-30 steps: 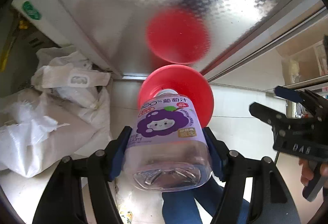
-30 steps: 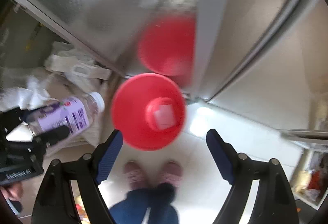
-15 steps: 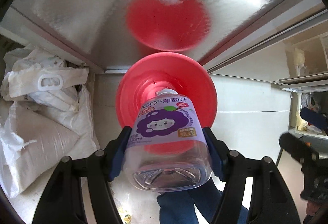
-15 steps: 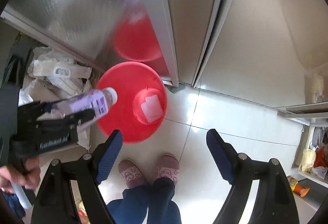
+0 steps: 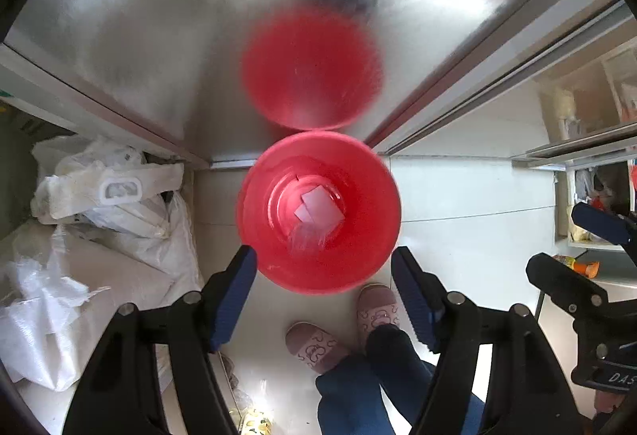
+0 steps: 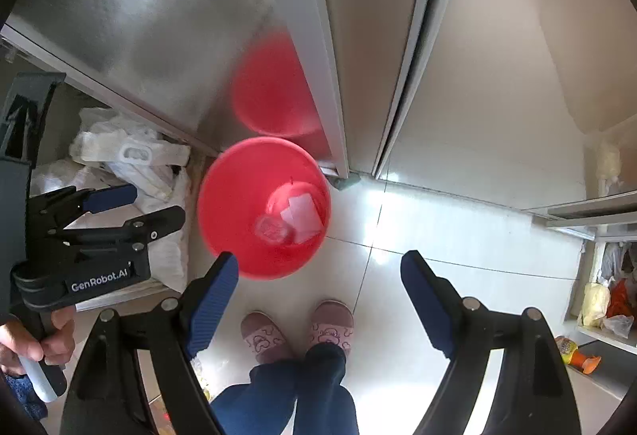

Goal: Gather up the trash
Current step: 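Raise both open tools back up to the counter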

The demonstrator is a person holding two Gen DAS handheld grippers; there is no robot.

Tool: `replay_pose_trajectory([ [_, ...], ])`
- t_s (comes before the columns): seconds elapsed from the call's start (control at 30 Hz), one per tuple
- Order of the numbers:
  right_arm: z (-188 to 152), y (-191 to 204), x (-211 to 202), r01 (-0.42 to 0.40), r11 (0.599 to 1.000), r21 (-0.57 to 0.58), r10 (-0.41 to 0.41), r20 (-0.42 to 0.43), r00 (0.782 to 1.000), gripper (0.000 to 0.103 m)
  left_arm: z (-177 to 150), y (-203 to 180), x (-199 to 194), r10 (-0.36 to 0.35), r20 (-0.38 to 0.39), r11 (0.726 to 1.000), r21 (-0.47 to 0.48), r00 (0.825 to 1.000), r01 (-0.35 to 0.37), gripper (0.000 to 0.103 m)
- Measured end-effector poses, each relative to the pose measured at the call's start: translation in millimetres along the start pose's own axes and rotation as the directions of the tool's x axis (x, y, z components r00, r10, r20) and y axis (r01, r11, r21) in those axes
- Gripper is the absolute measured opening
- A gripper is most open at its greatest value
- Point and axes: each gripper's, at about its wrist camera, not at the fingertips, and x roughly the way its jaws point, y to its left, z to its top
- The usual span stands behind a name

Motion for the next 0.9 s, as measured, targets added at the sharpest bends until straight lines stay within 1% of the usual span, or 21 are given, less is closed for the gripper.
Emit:
replay_pose_trajectory([
  [0.03, 0, 1, -6, -0.003, 1.0, 0.003, 0.003, 0.004, 1.0, 0.082, 0, 2, -4, -0.002, 0.0, 1.0, -0.021, 1.0, 0.002, 0.077],
  [0.1, 1, 2, -17, -0.003, 1.0, 0.011, 0.003, 0.006, 1.0, 0.082, 2, 8, -8, -0.034, -0.021, 0.997, -0.063, 0.999, 0.033, 0.078],
  [0.17, 0, 3, -26, -0.008, 1.0, 0.016, 0.008, 0.005, 1.0, 0.082, 2, 12, -14, -0.039, -0.035, 0.996, -0.087, 0.999, 0.036, 0.078],
  [0.2, 0, 3, -32, -0.007, 1.0, 0.014, 0.007, 0.006, 1.0, 0.082, 1, 11, -21, -0.028, -0.032, 0.996, -0.087, 0.999, 0.025, 0.079],
  [0.23, -1, 4, -38, -0.004, 1.0, 0.007, 0.004, 0.009, 1.0, 0.082, 1, 9, -30, -0.016, -0.021, 0.997, -0.077, 1.0, 0.014, 0.083],
  [0.37, -2, 12, -60, 0.002, 1.0, -0.02, -0.002, 0.016, 1.0, 0.082, -2, 5, -71, -0.013, 0.008, 0.997, -0.072, 1.0, 0.014, 0.085],
  [0.47, 2, 17, -86, 0.002, 1.0, -0.026, -0.001, 0.034, 0.999, 0.082, -5, -1, -115, -0.017, 0.042, 0.997, -0.078, 0.999, 0.02, 0.085],
  [0.57, 5, 24, -122, 0.006, 0.999, -0.032, -0.003, 0.073, 0.997, 0.082, -10, -8, -165, -0.01, 0.086, 0.997, -0.078, 0.996, 0.016, 0.086],
  [0.6, 6, 26, -135, 0.002, 0.999, -0.033, 0.0, 0.081, 0.997, 0.082, -11, -10, -185, -0.01, 0.098, 0.997, -0.078, 0.995, 0.017, 0.088],
  [0.67, 7, 32, -160, -0.007, 0.999, -0.033, 0.01, 0.09, 0.996, 0.082, -11, -15, -215, -0.014, 0.12, 0.997, -0.074, 0.993, 0.023, 0.088],
  [0.83, 17, 46, -227, -0.021, 0.998, -0.051, 0.028, 0.145, 0.989, 0.082, -17, -23, -300, 0.009, 0.203, 0.998, -0.064, 0.979, 0.004, 0.09],
  [0.9, 21, 51, -253, -0.025, 0.998, -0.058, 0.035, 0.171, 0.985, 0.082, -18, -23, -327, 0.026, 0.227, 0.998, -0.068, 0.974, -0.011, 0.092],
])
